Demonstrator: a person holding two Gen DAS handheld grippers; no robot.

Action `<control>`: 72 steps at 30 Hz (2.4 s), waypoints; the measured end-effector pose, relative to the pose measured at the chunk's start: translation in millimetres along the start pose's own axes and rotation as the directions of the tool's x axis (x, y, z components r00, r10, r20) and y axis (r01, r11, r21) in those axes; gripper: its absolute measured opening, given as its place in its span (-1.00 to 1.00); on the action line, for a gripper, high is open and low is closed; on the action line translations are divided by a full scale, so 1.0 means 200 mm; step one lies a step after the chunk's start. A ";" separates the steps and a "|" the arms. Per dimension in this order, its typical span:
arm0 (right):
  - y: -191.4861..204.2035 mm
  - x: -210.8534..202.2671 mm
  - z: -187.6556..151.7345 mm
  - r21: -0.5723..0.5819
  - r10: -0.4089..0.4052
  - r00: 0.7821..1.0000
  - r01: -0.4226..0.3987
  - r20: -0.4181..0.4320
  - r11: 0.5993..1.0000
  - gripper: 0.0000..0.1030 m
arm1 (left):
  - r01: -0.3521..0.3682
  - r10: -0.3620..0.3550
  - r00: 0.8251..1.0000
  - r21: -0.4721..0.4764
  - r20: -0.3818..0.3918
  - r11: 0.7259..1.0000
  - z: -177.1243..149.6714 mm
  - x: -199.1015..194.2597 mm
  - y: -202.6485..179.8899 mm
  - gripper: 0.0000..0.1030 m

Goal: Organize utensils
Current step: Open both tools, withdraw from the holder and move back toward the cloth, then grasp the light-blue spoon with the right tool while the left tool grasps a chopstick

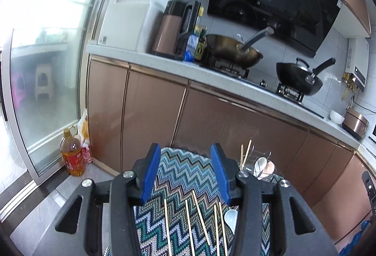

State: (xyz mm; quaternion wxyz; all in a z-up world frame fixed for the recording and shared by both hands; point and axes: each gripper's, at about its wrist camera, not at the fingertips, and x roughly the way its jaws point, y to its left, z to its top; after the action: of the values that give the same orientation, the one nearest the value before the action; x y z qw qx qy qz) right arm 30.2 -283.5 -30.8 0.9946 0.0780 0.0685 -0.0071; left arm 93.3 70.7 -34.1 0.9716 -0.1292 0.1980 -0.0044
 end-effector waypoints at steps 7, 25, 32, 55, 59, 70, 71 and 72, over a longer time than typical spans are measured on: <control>-0.03 0.08 -0.07 0.015 0.007 0.999 -0.007 -0.053 1.000 -0.35 | 0.006 -0.006 0.998 0.002 -0.059 1.000 -0.03 0.12 0.00 -0.18; -0.04 0.25 -0.25 0.011 0.067 0.969 -0.066 -0.238 0.998 -0.35 | 0.085 -0.099 0.923 -0.053 -0.371 0.995 -0.28 0.49 -0.03 -0.18; -0.13 0.37 -0.37 0.028 0.057 0.946 -0.050 -0.318 0.998 -0.35 | 0.067 -0.076 0.875 -0.036 -0.479 0.997 -0.43 0.68 -0.07 -0.18; 0.13 1.37 -1.01 0.228 0.442 0.483 -0.439 -0.756 0.869 -0.35 | -0.009 -0.024 0.625 -0.038 -0.781 0.999 -0.73 1.38 -0.04 -0.54; 0.16 1.45 -1.07 0.269 0.478 0.417 -0.467 -0.773 0.842 -0.35 | -0.022 -0.009 0.605 -0.028 -0.796 0.999 -0.74 1.43 -0.04 -0.58; 0.25 1.61 -1.17 0.294 0.501 0.287 -0.540 -0.817 0.789 -0.58 | -0.042 0.024 0.549 0.001 -0.836 0.999 -0.79 1.55 -0.03 -0.74; 0.24 1.61 -1.18 0.295 0.501 0.279 -0.544 -0.819 0.786 -0.66 | -0.042 0.026 0.548 0.003 -0.836 0.999 -0.79 1.56 -0.04 -0.79; 0.25 1.62 -1.19 0.294 0.500 0.272 -0.549 -0.822 0.782 -0.70 | -0.044 0.029 0.548 0.006 -0.836 0.999 -0.79 1.57 -0.04 -0.81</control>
State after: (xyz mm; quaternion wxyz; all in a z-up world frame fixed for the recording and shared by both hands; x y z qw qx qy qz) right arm 320.1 -198.0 -301.1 0.7625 0.0640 0.5319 0.3627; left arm 322.5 5.0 -293.0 0.7596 -0.1150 0.6386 -0.0437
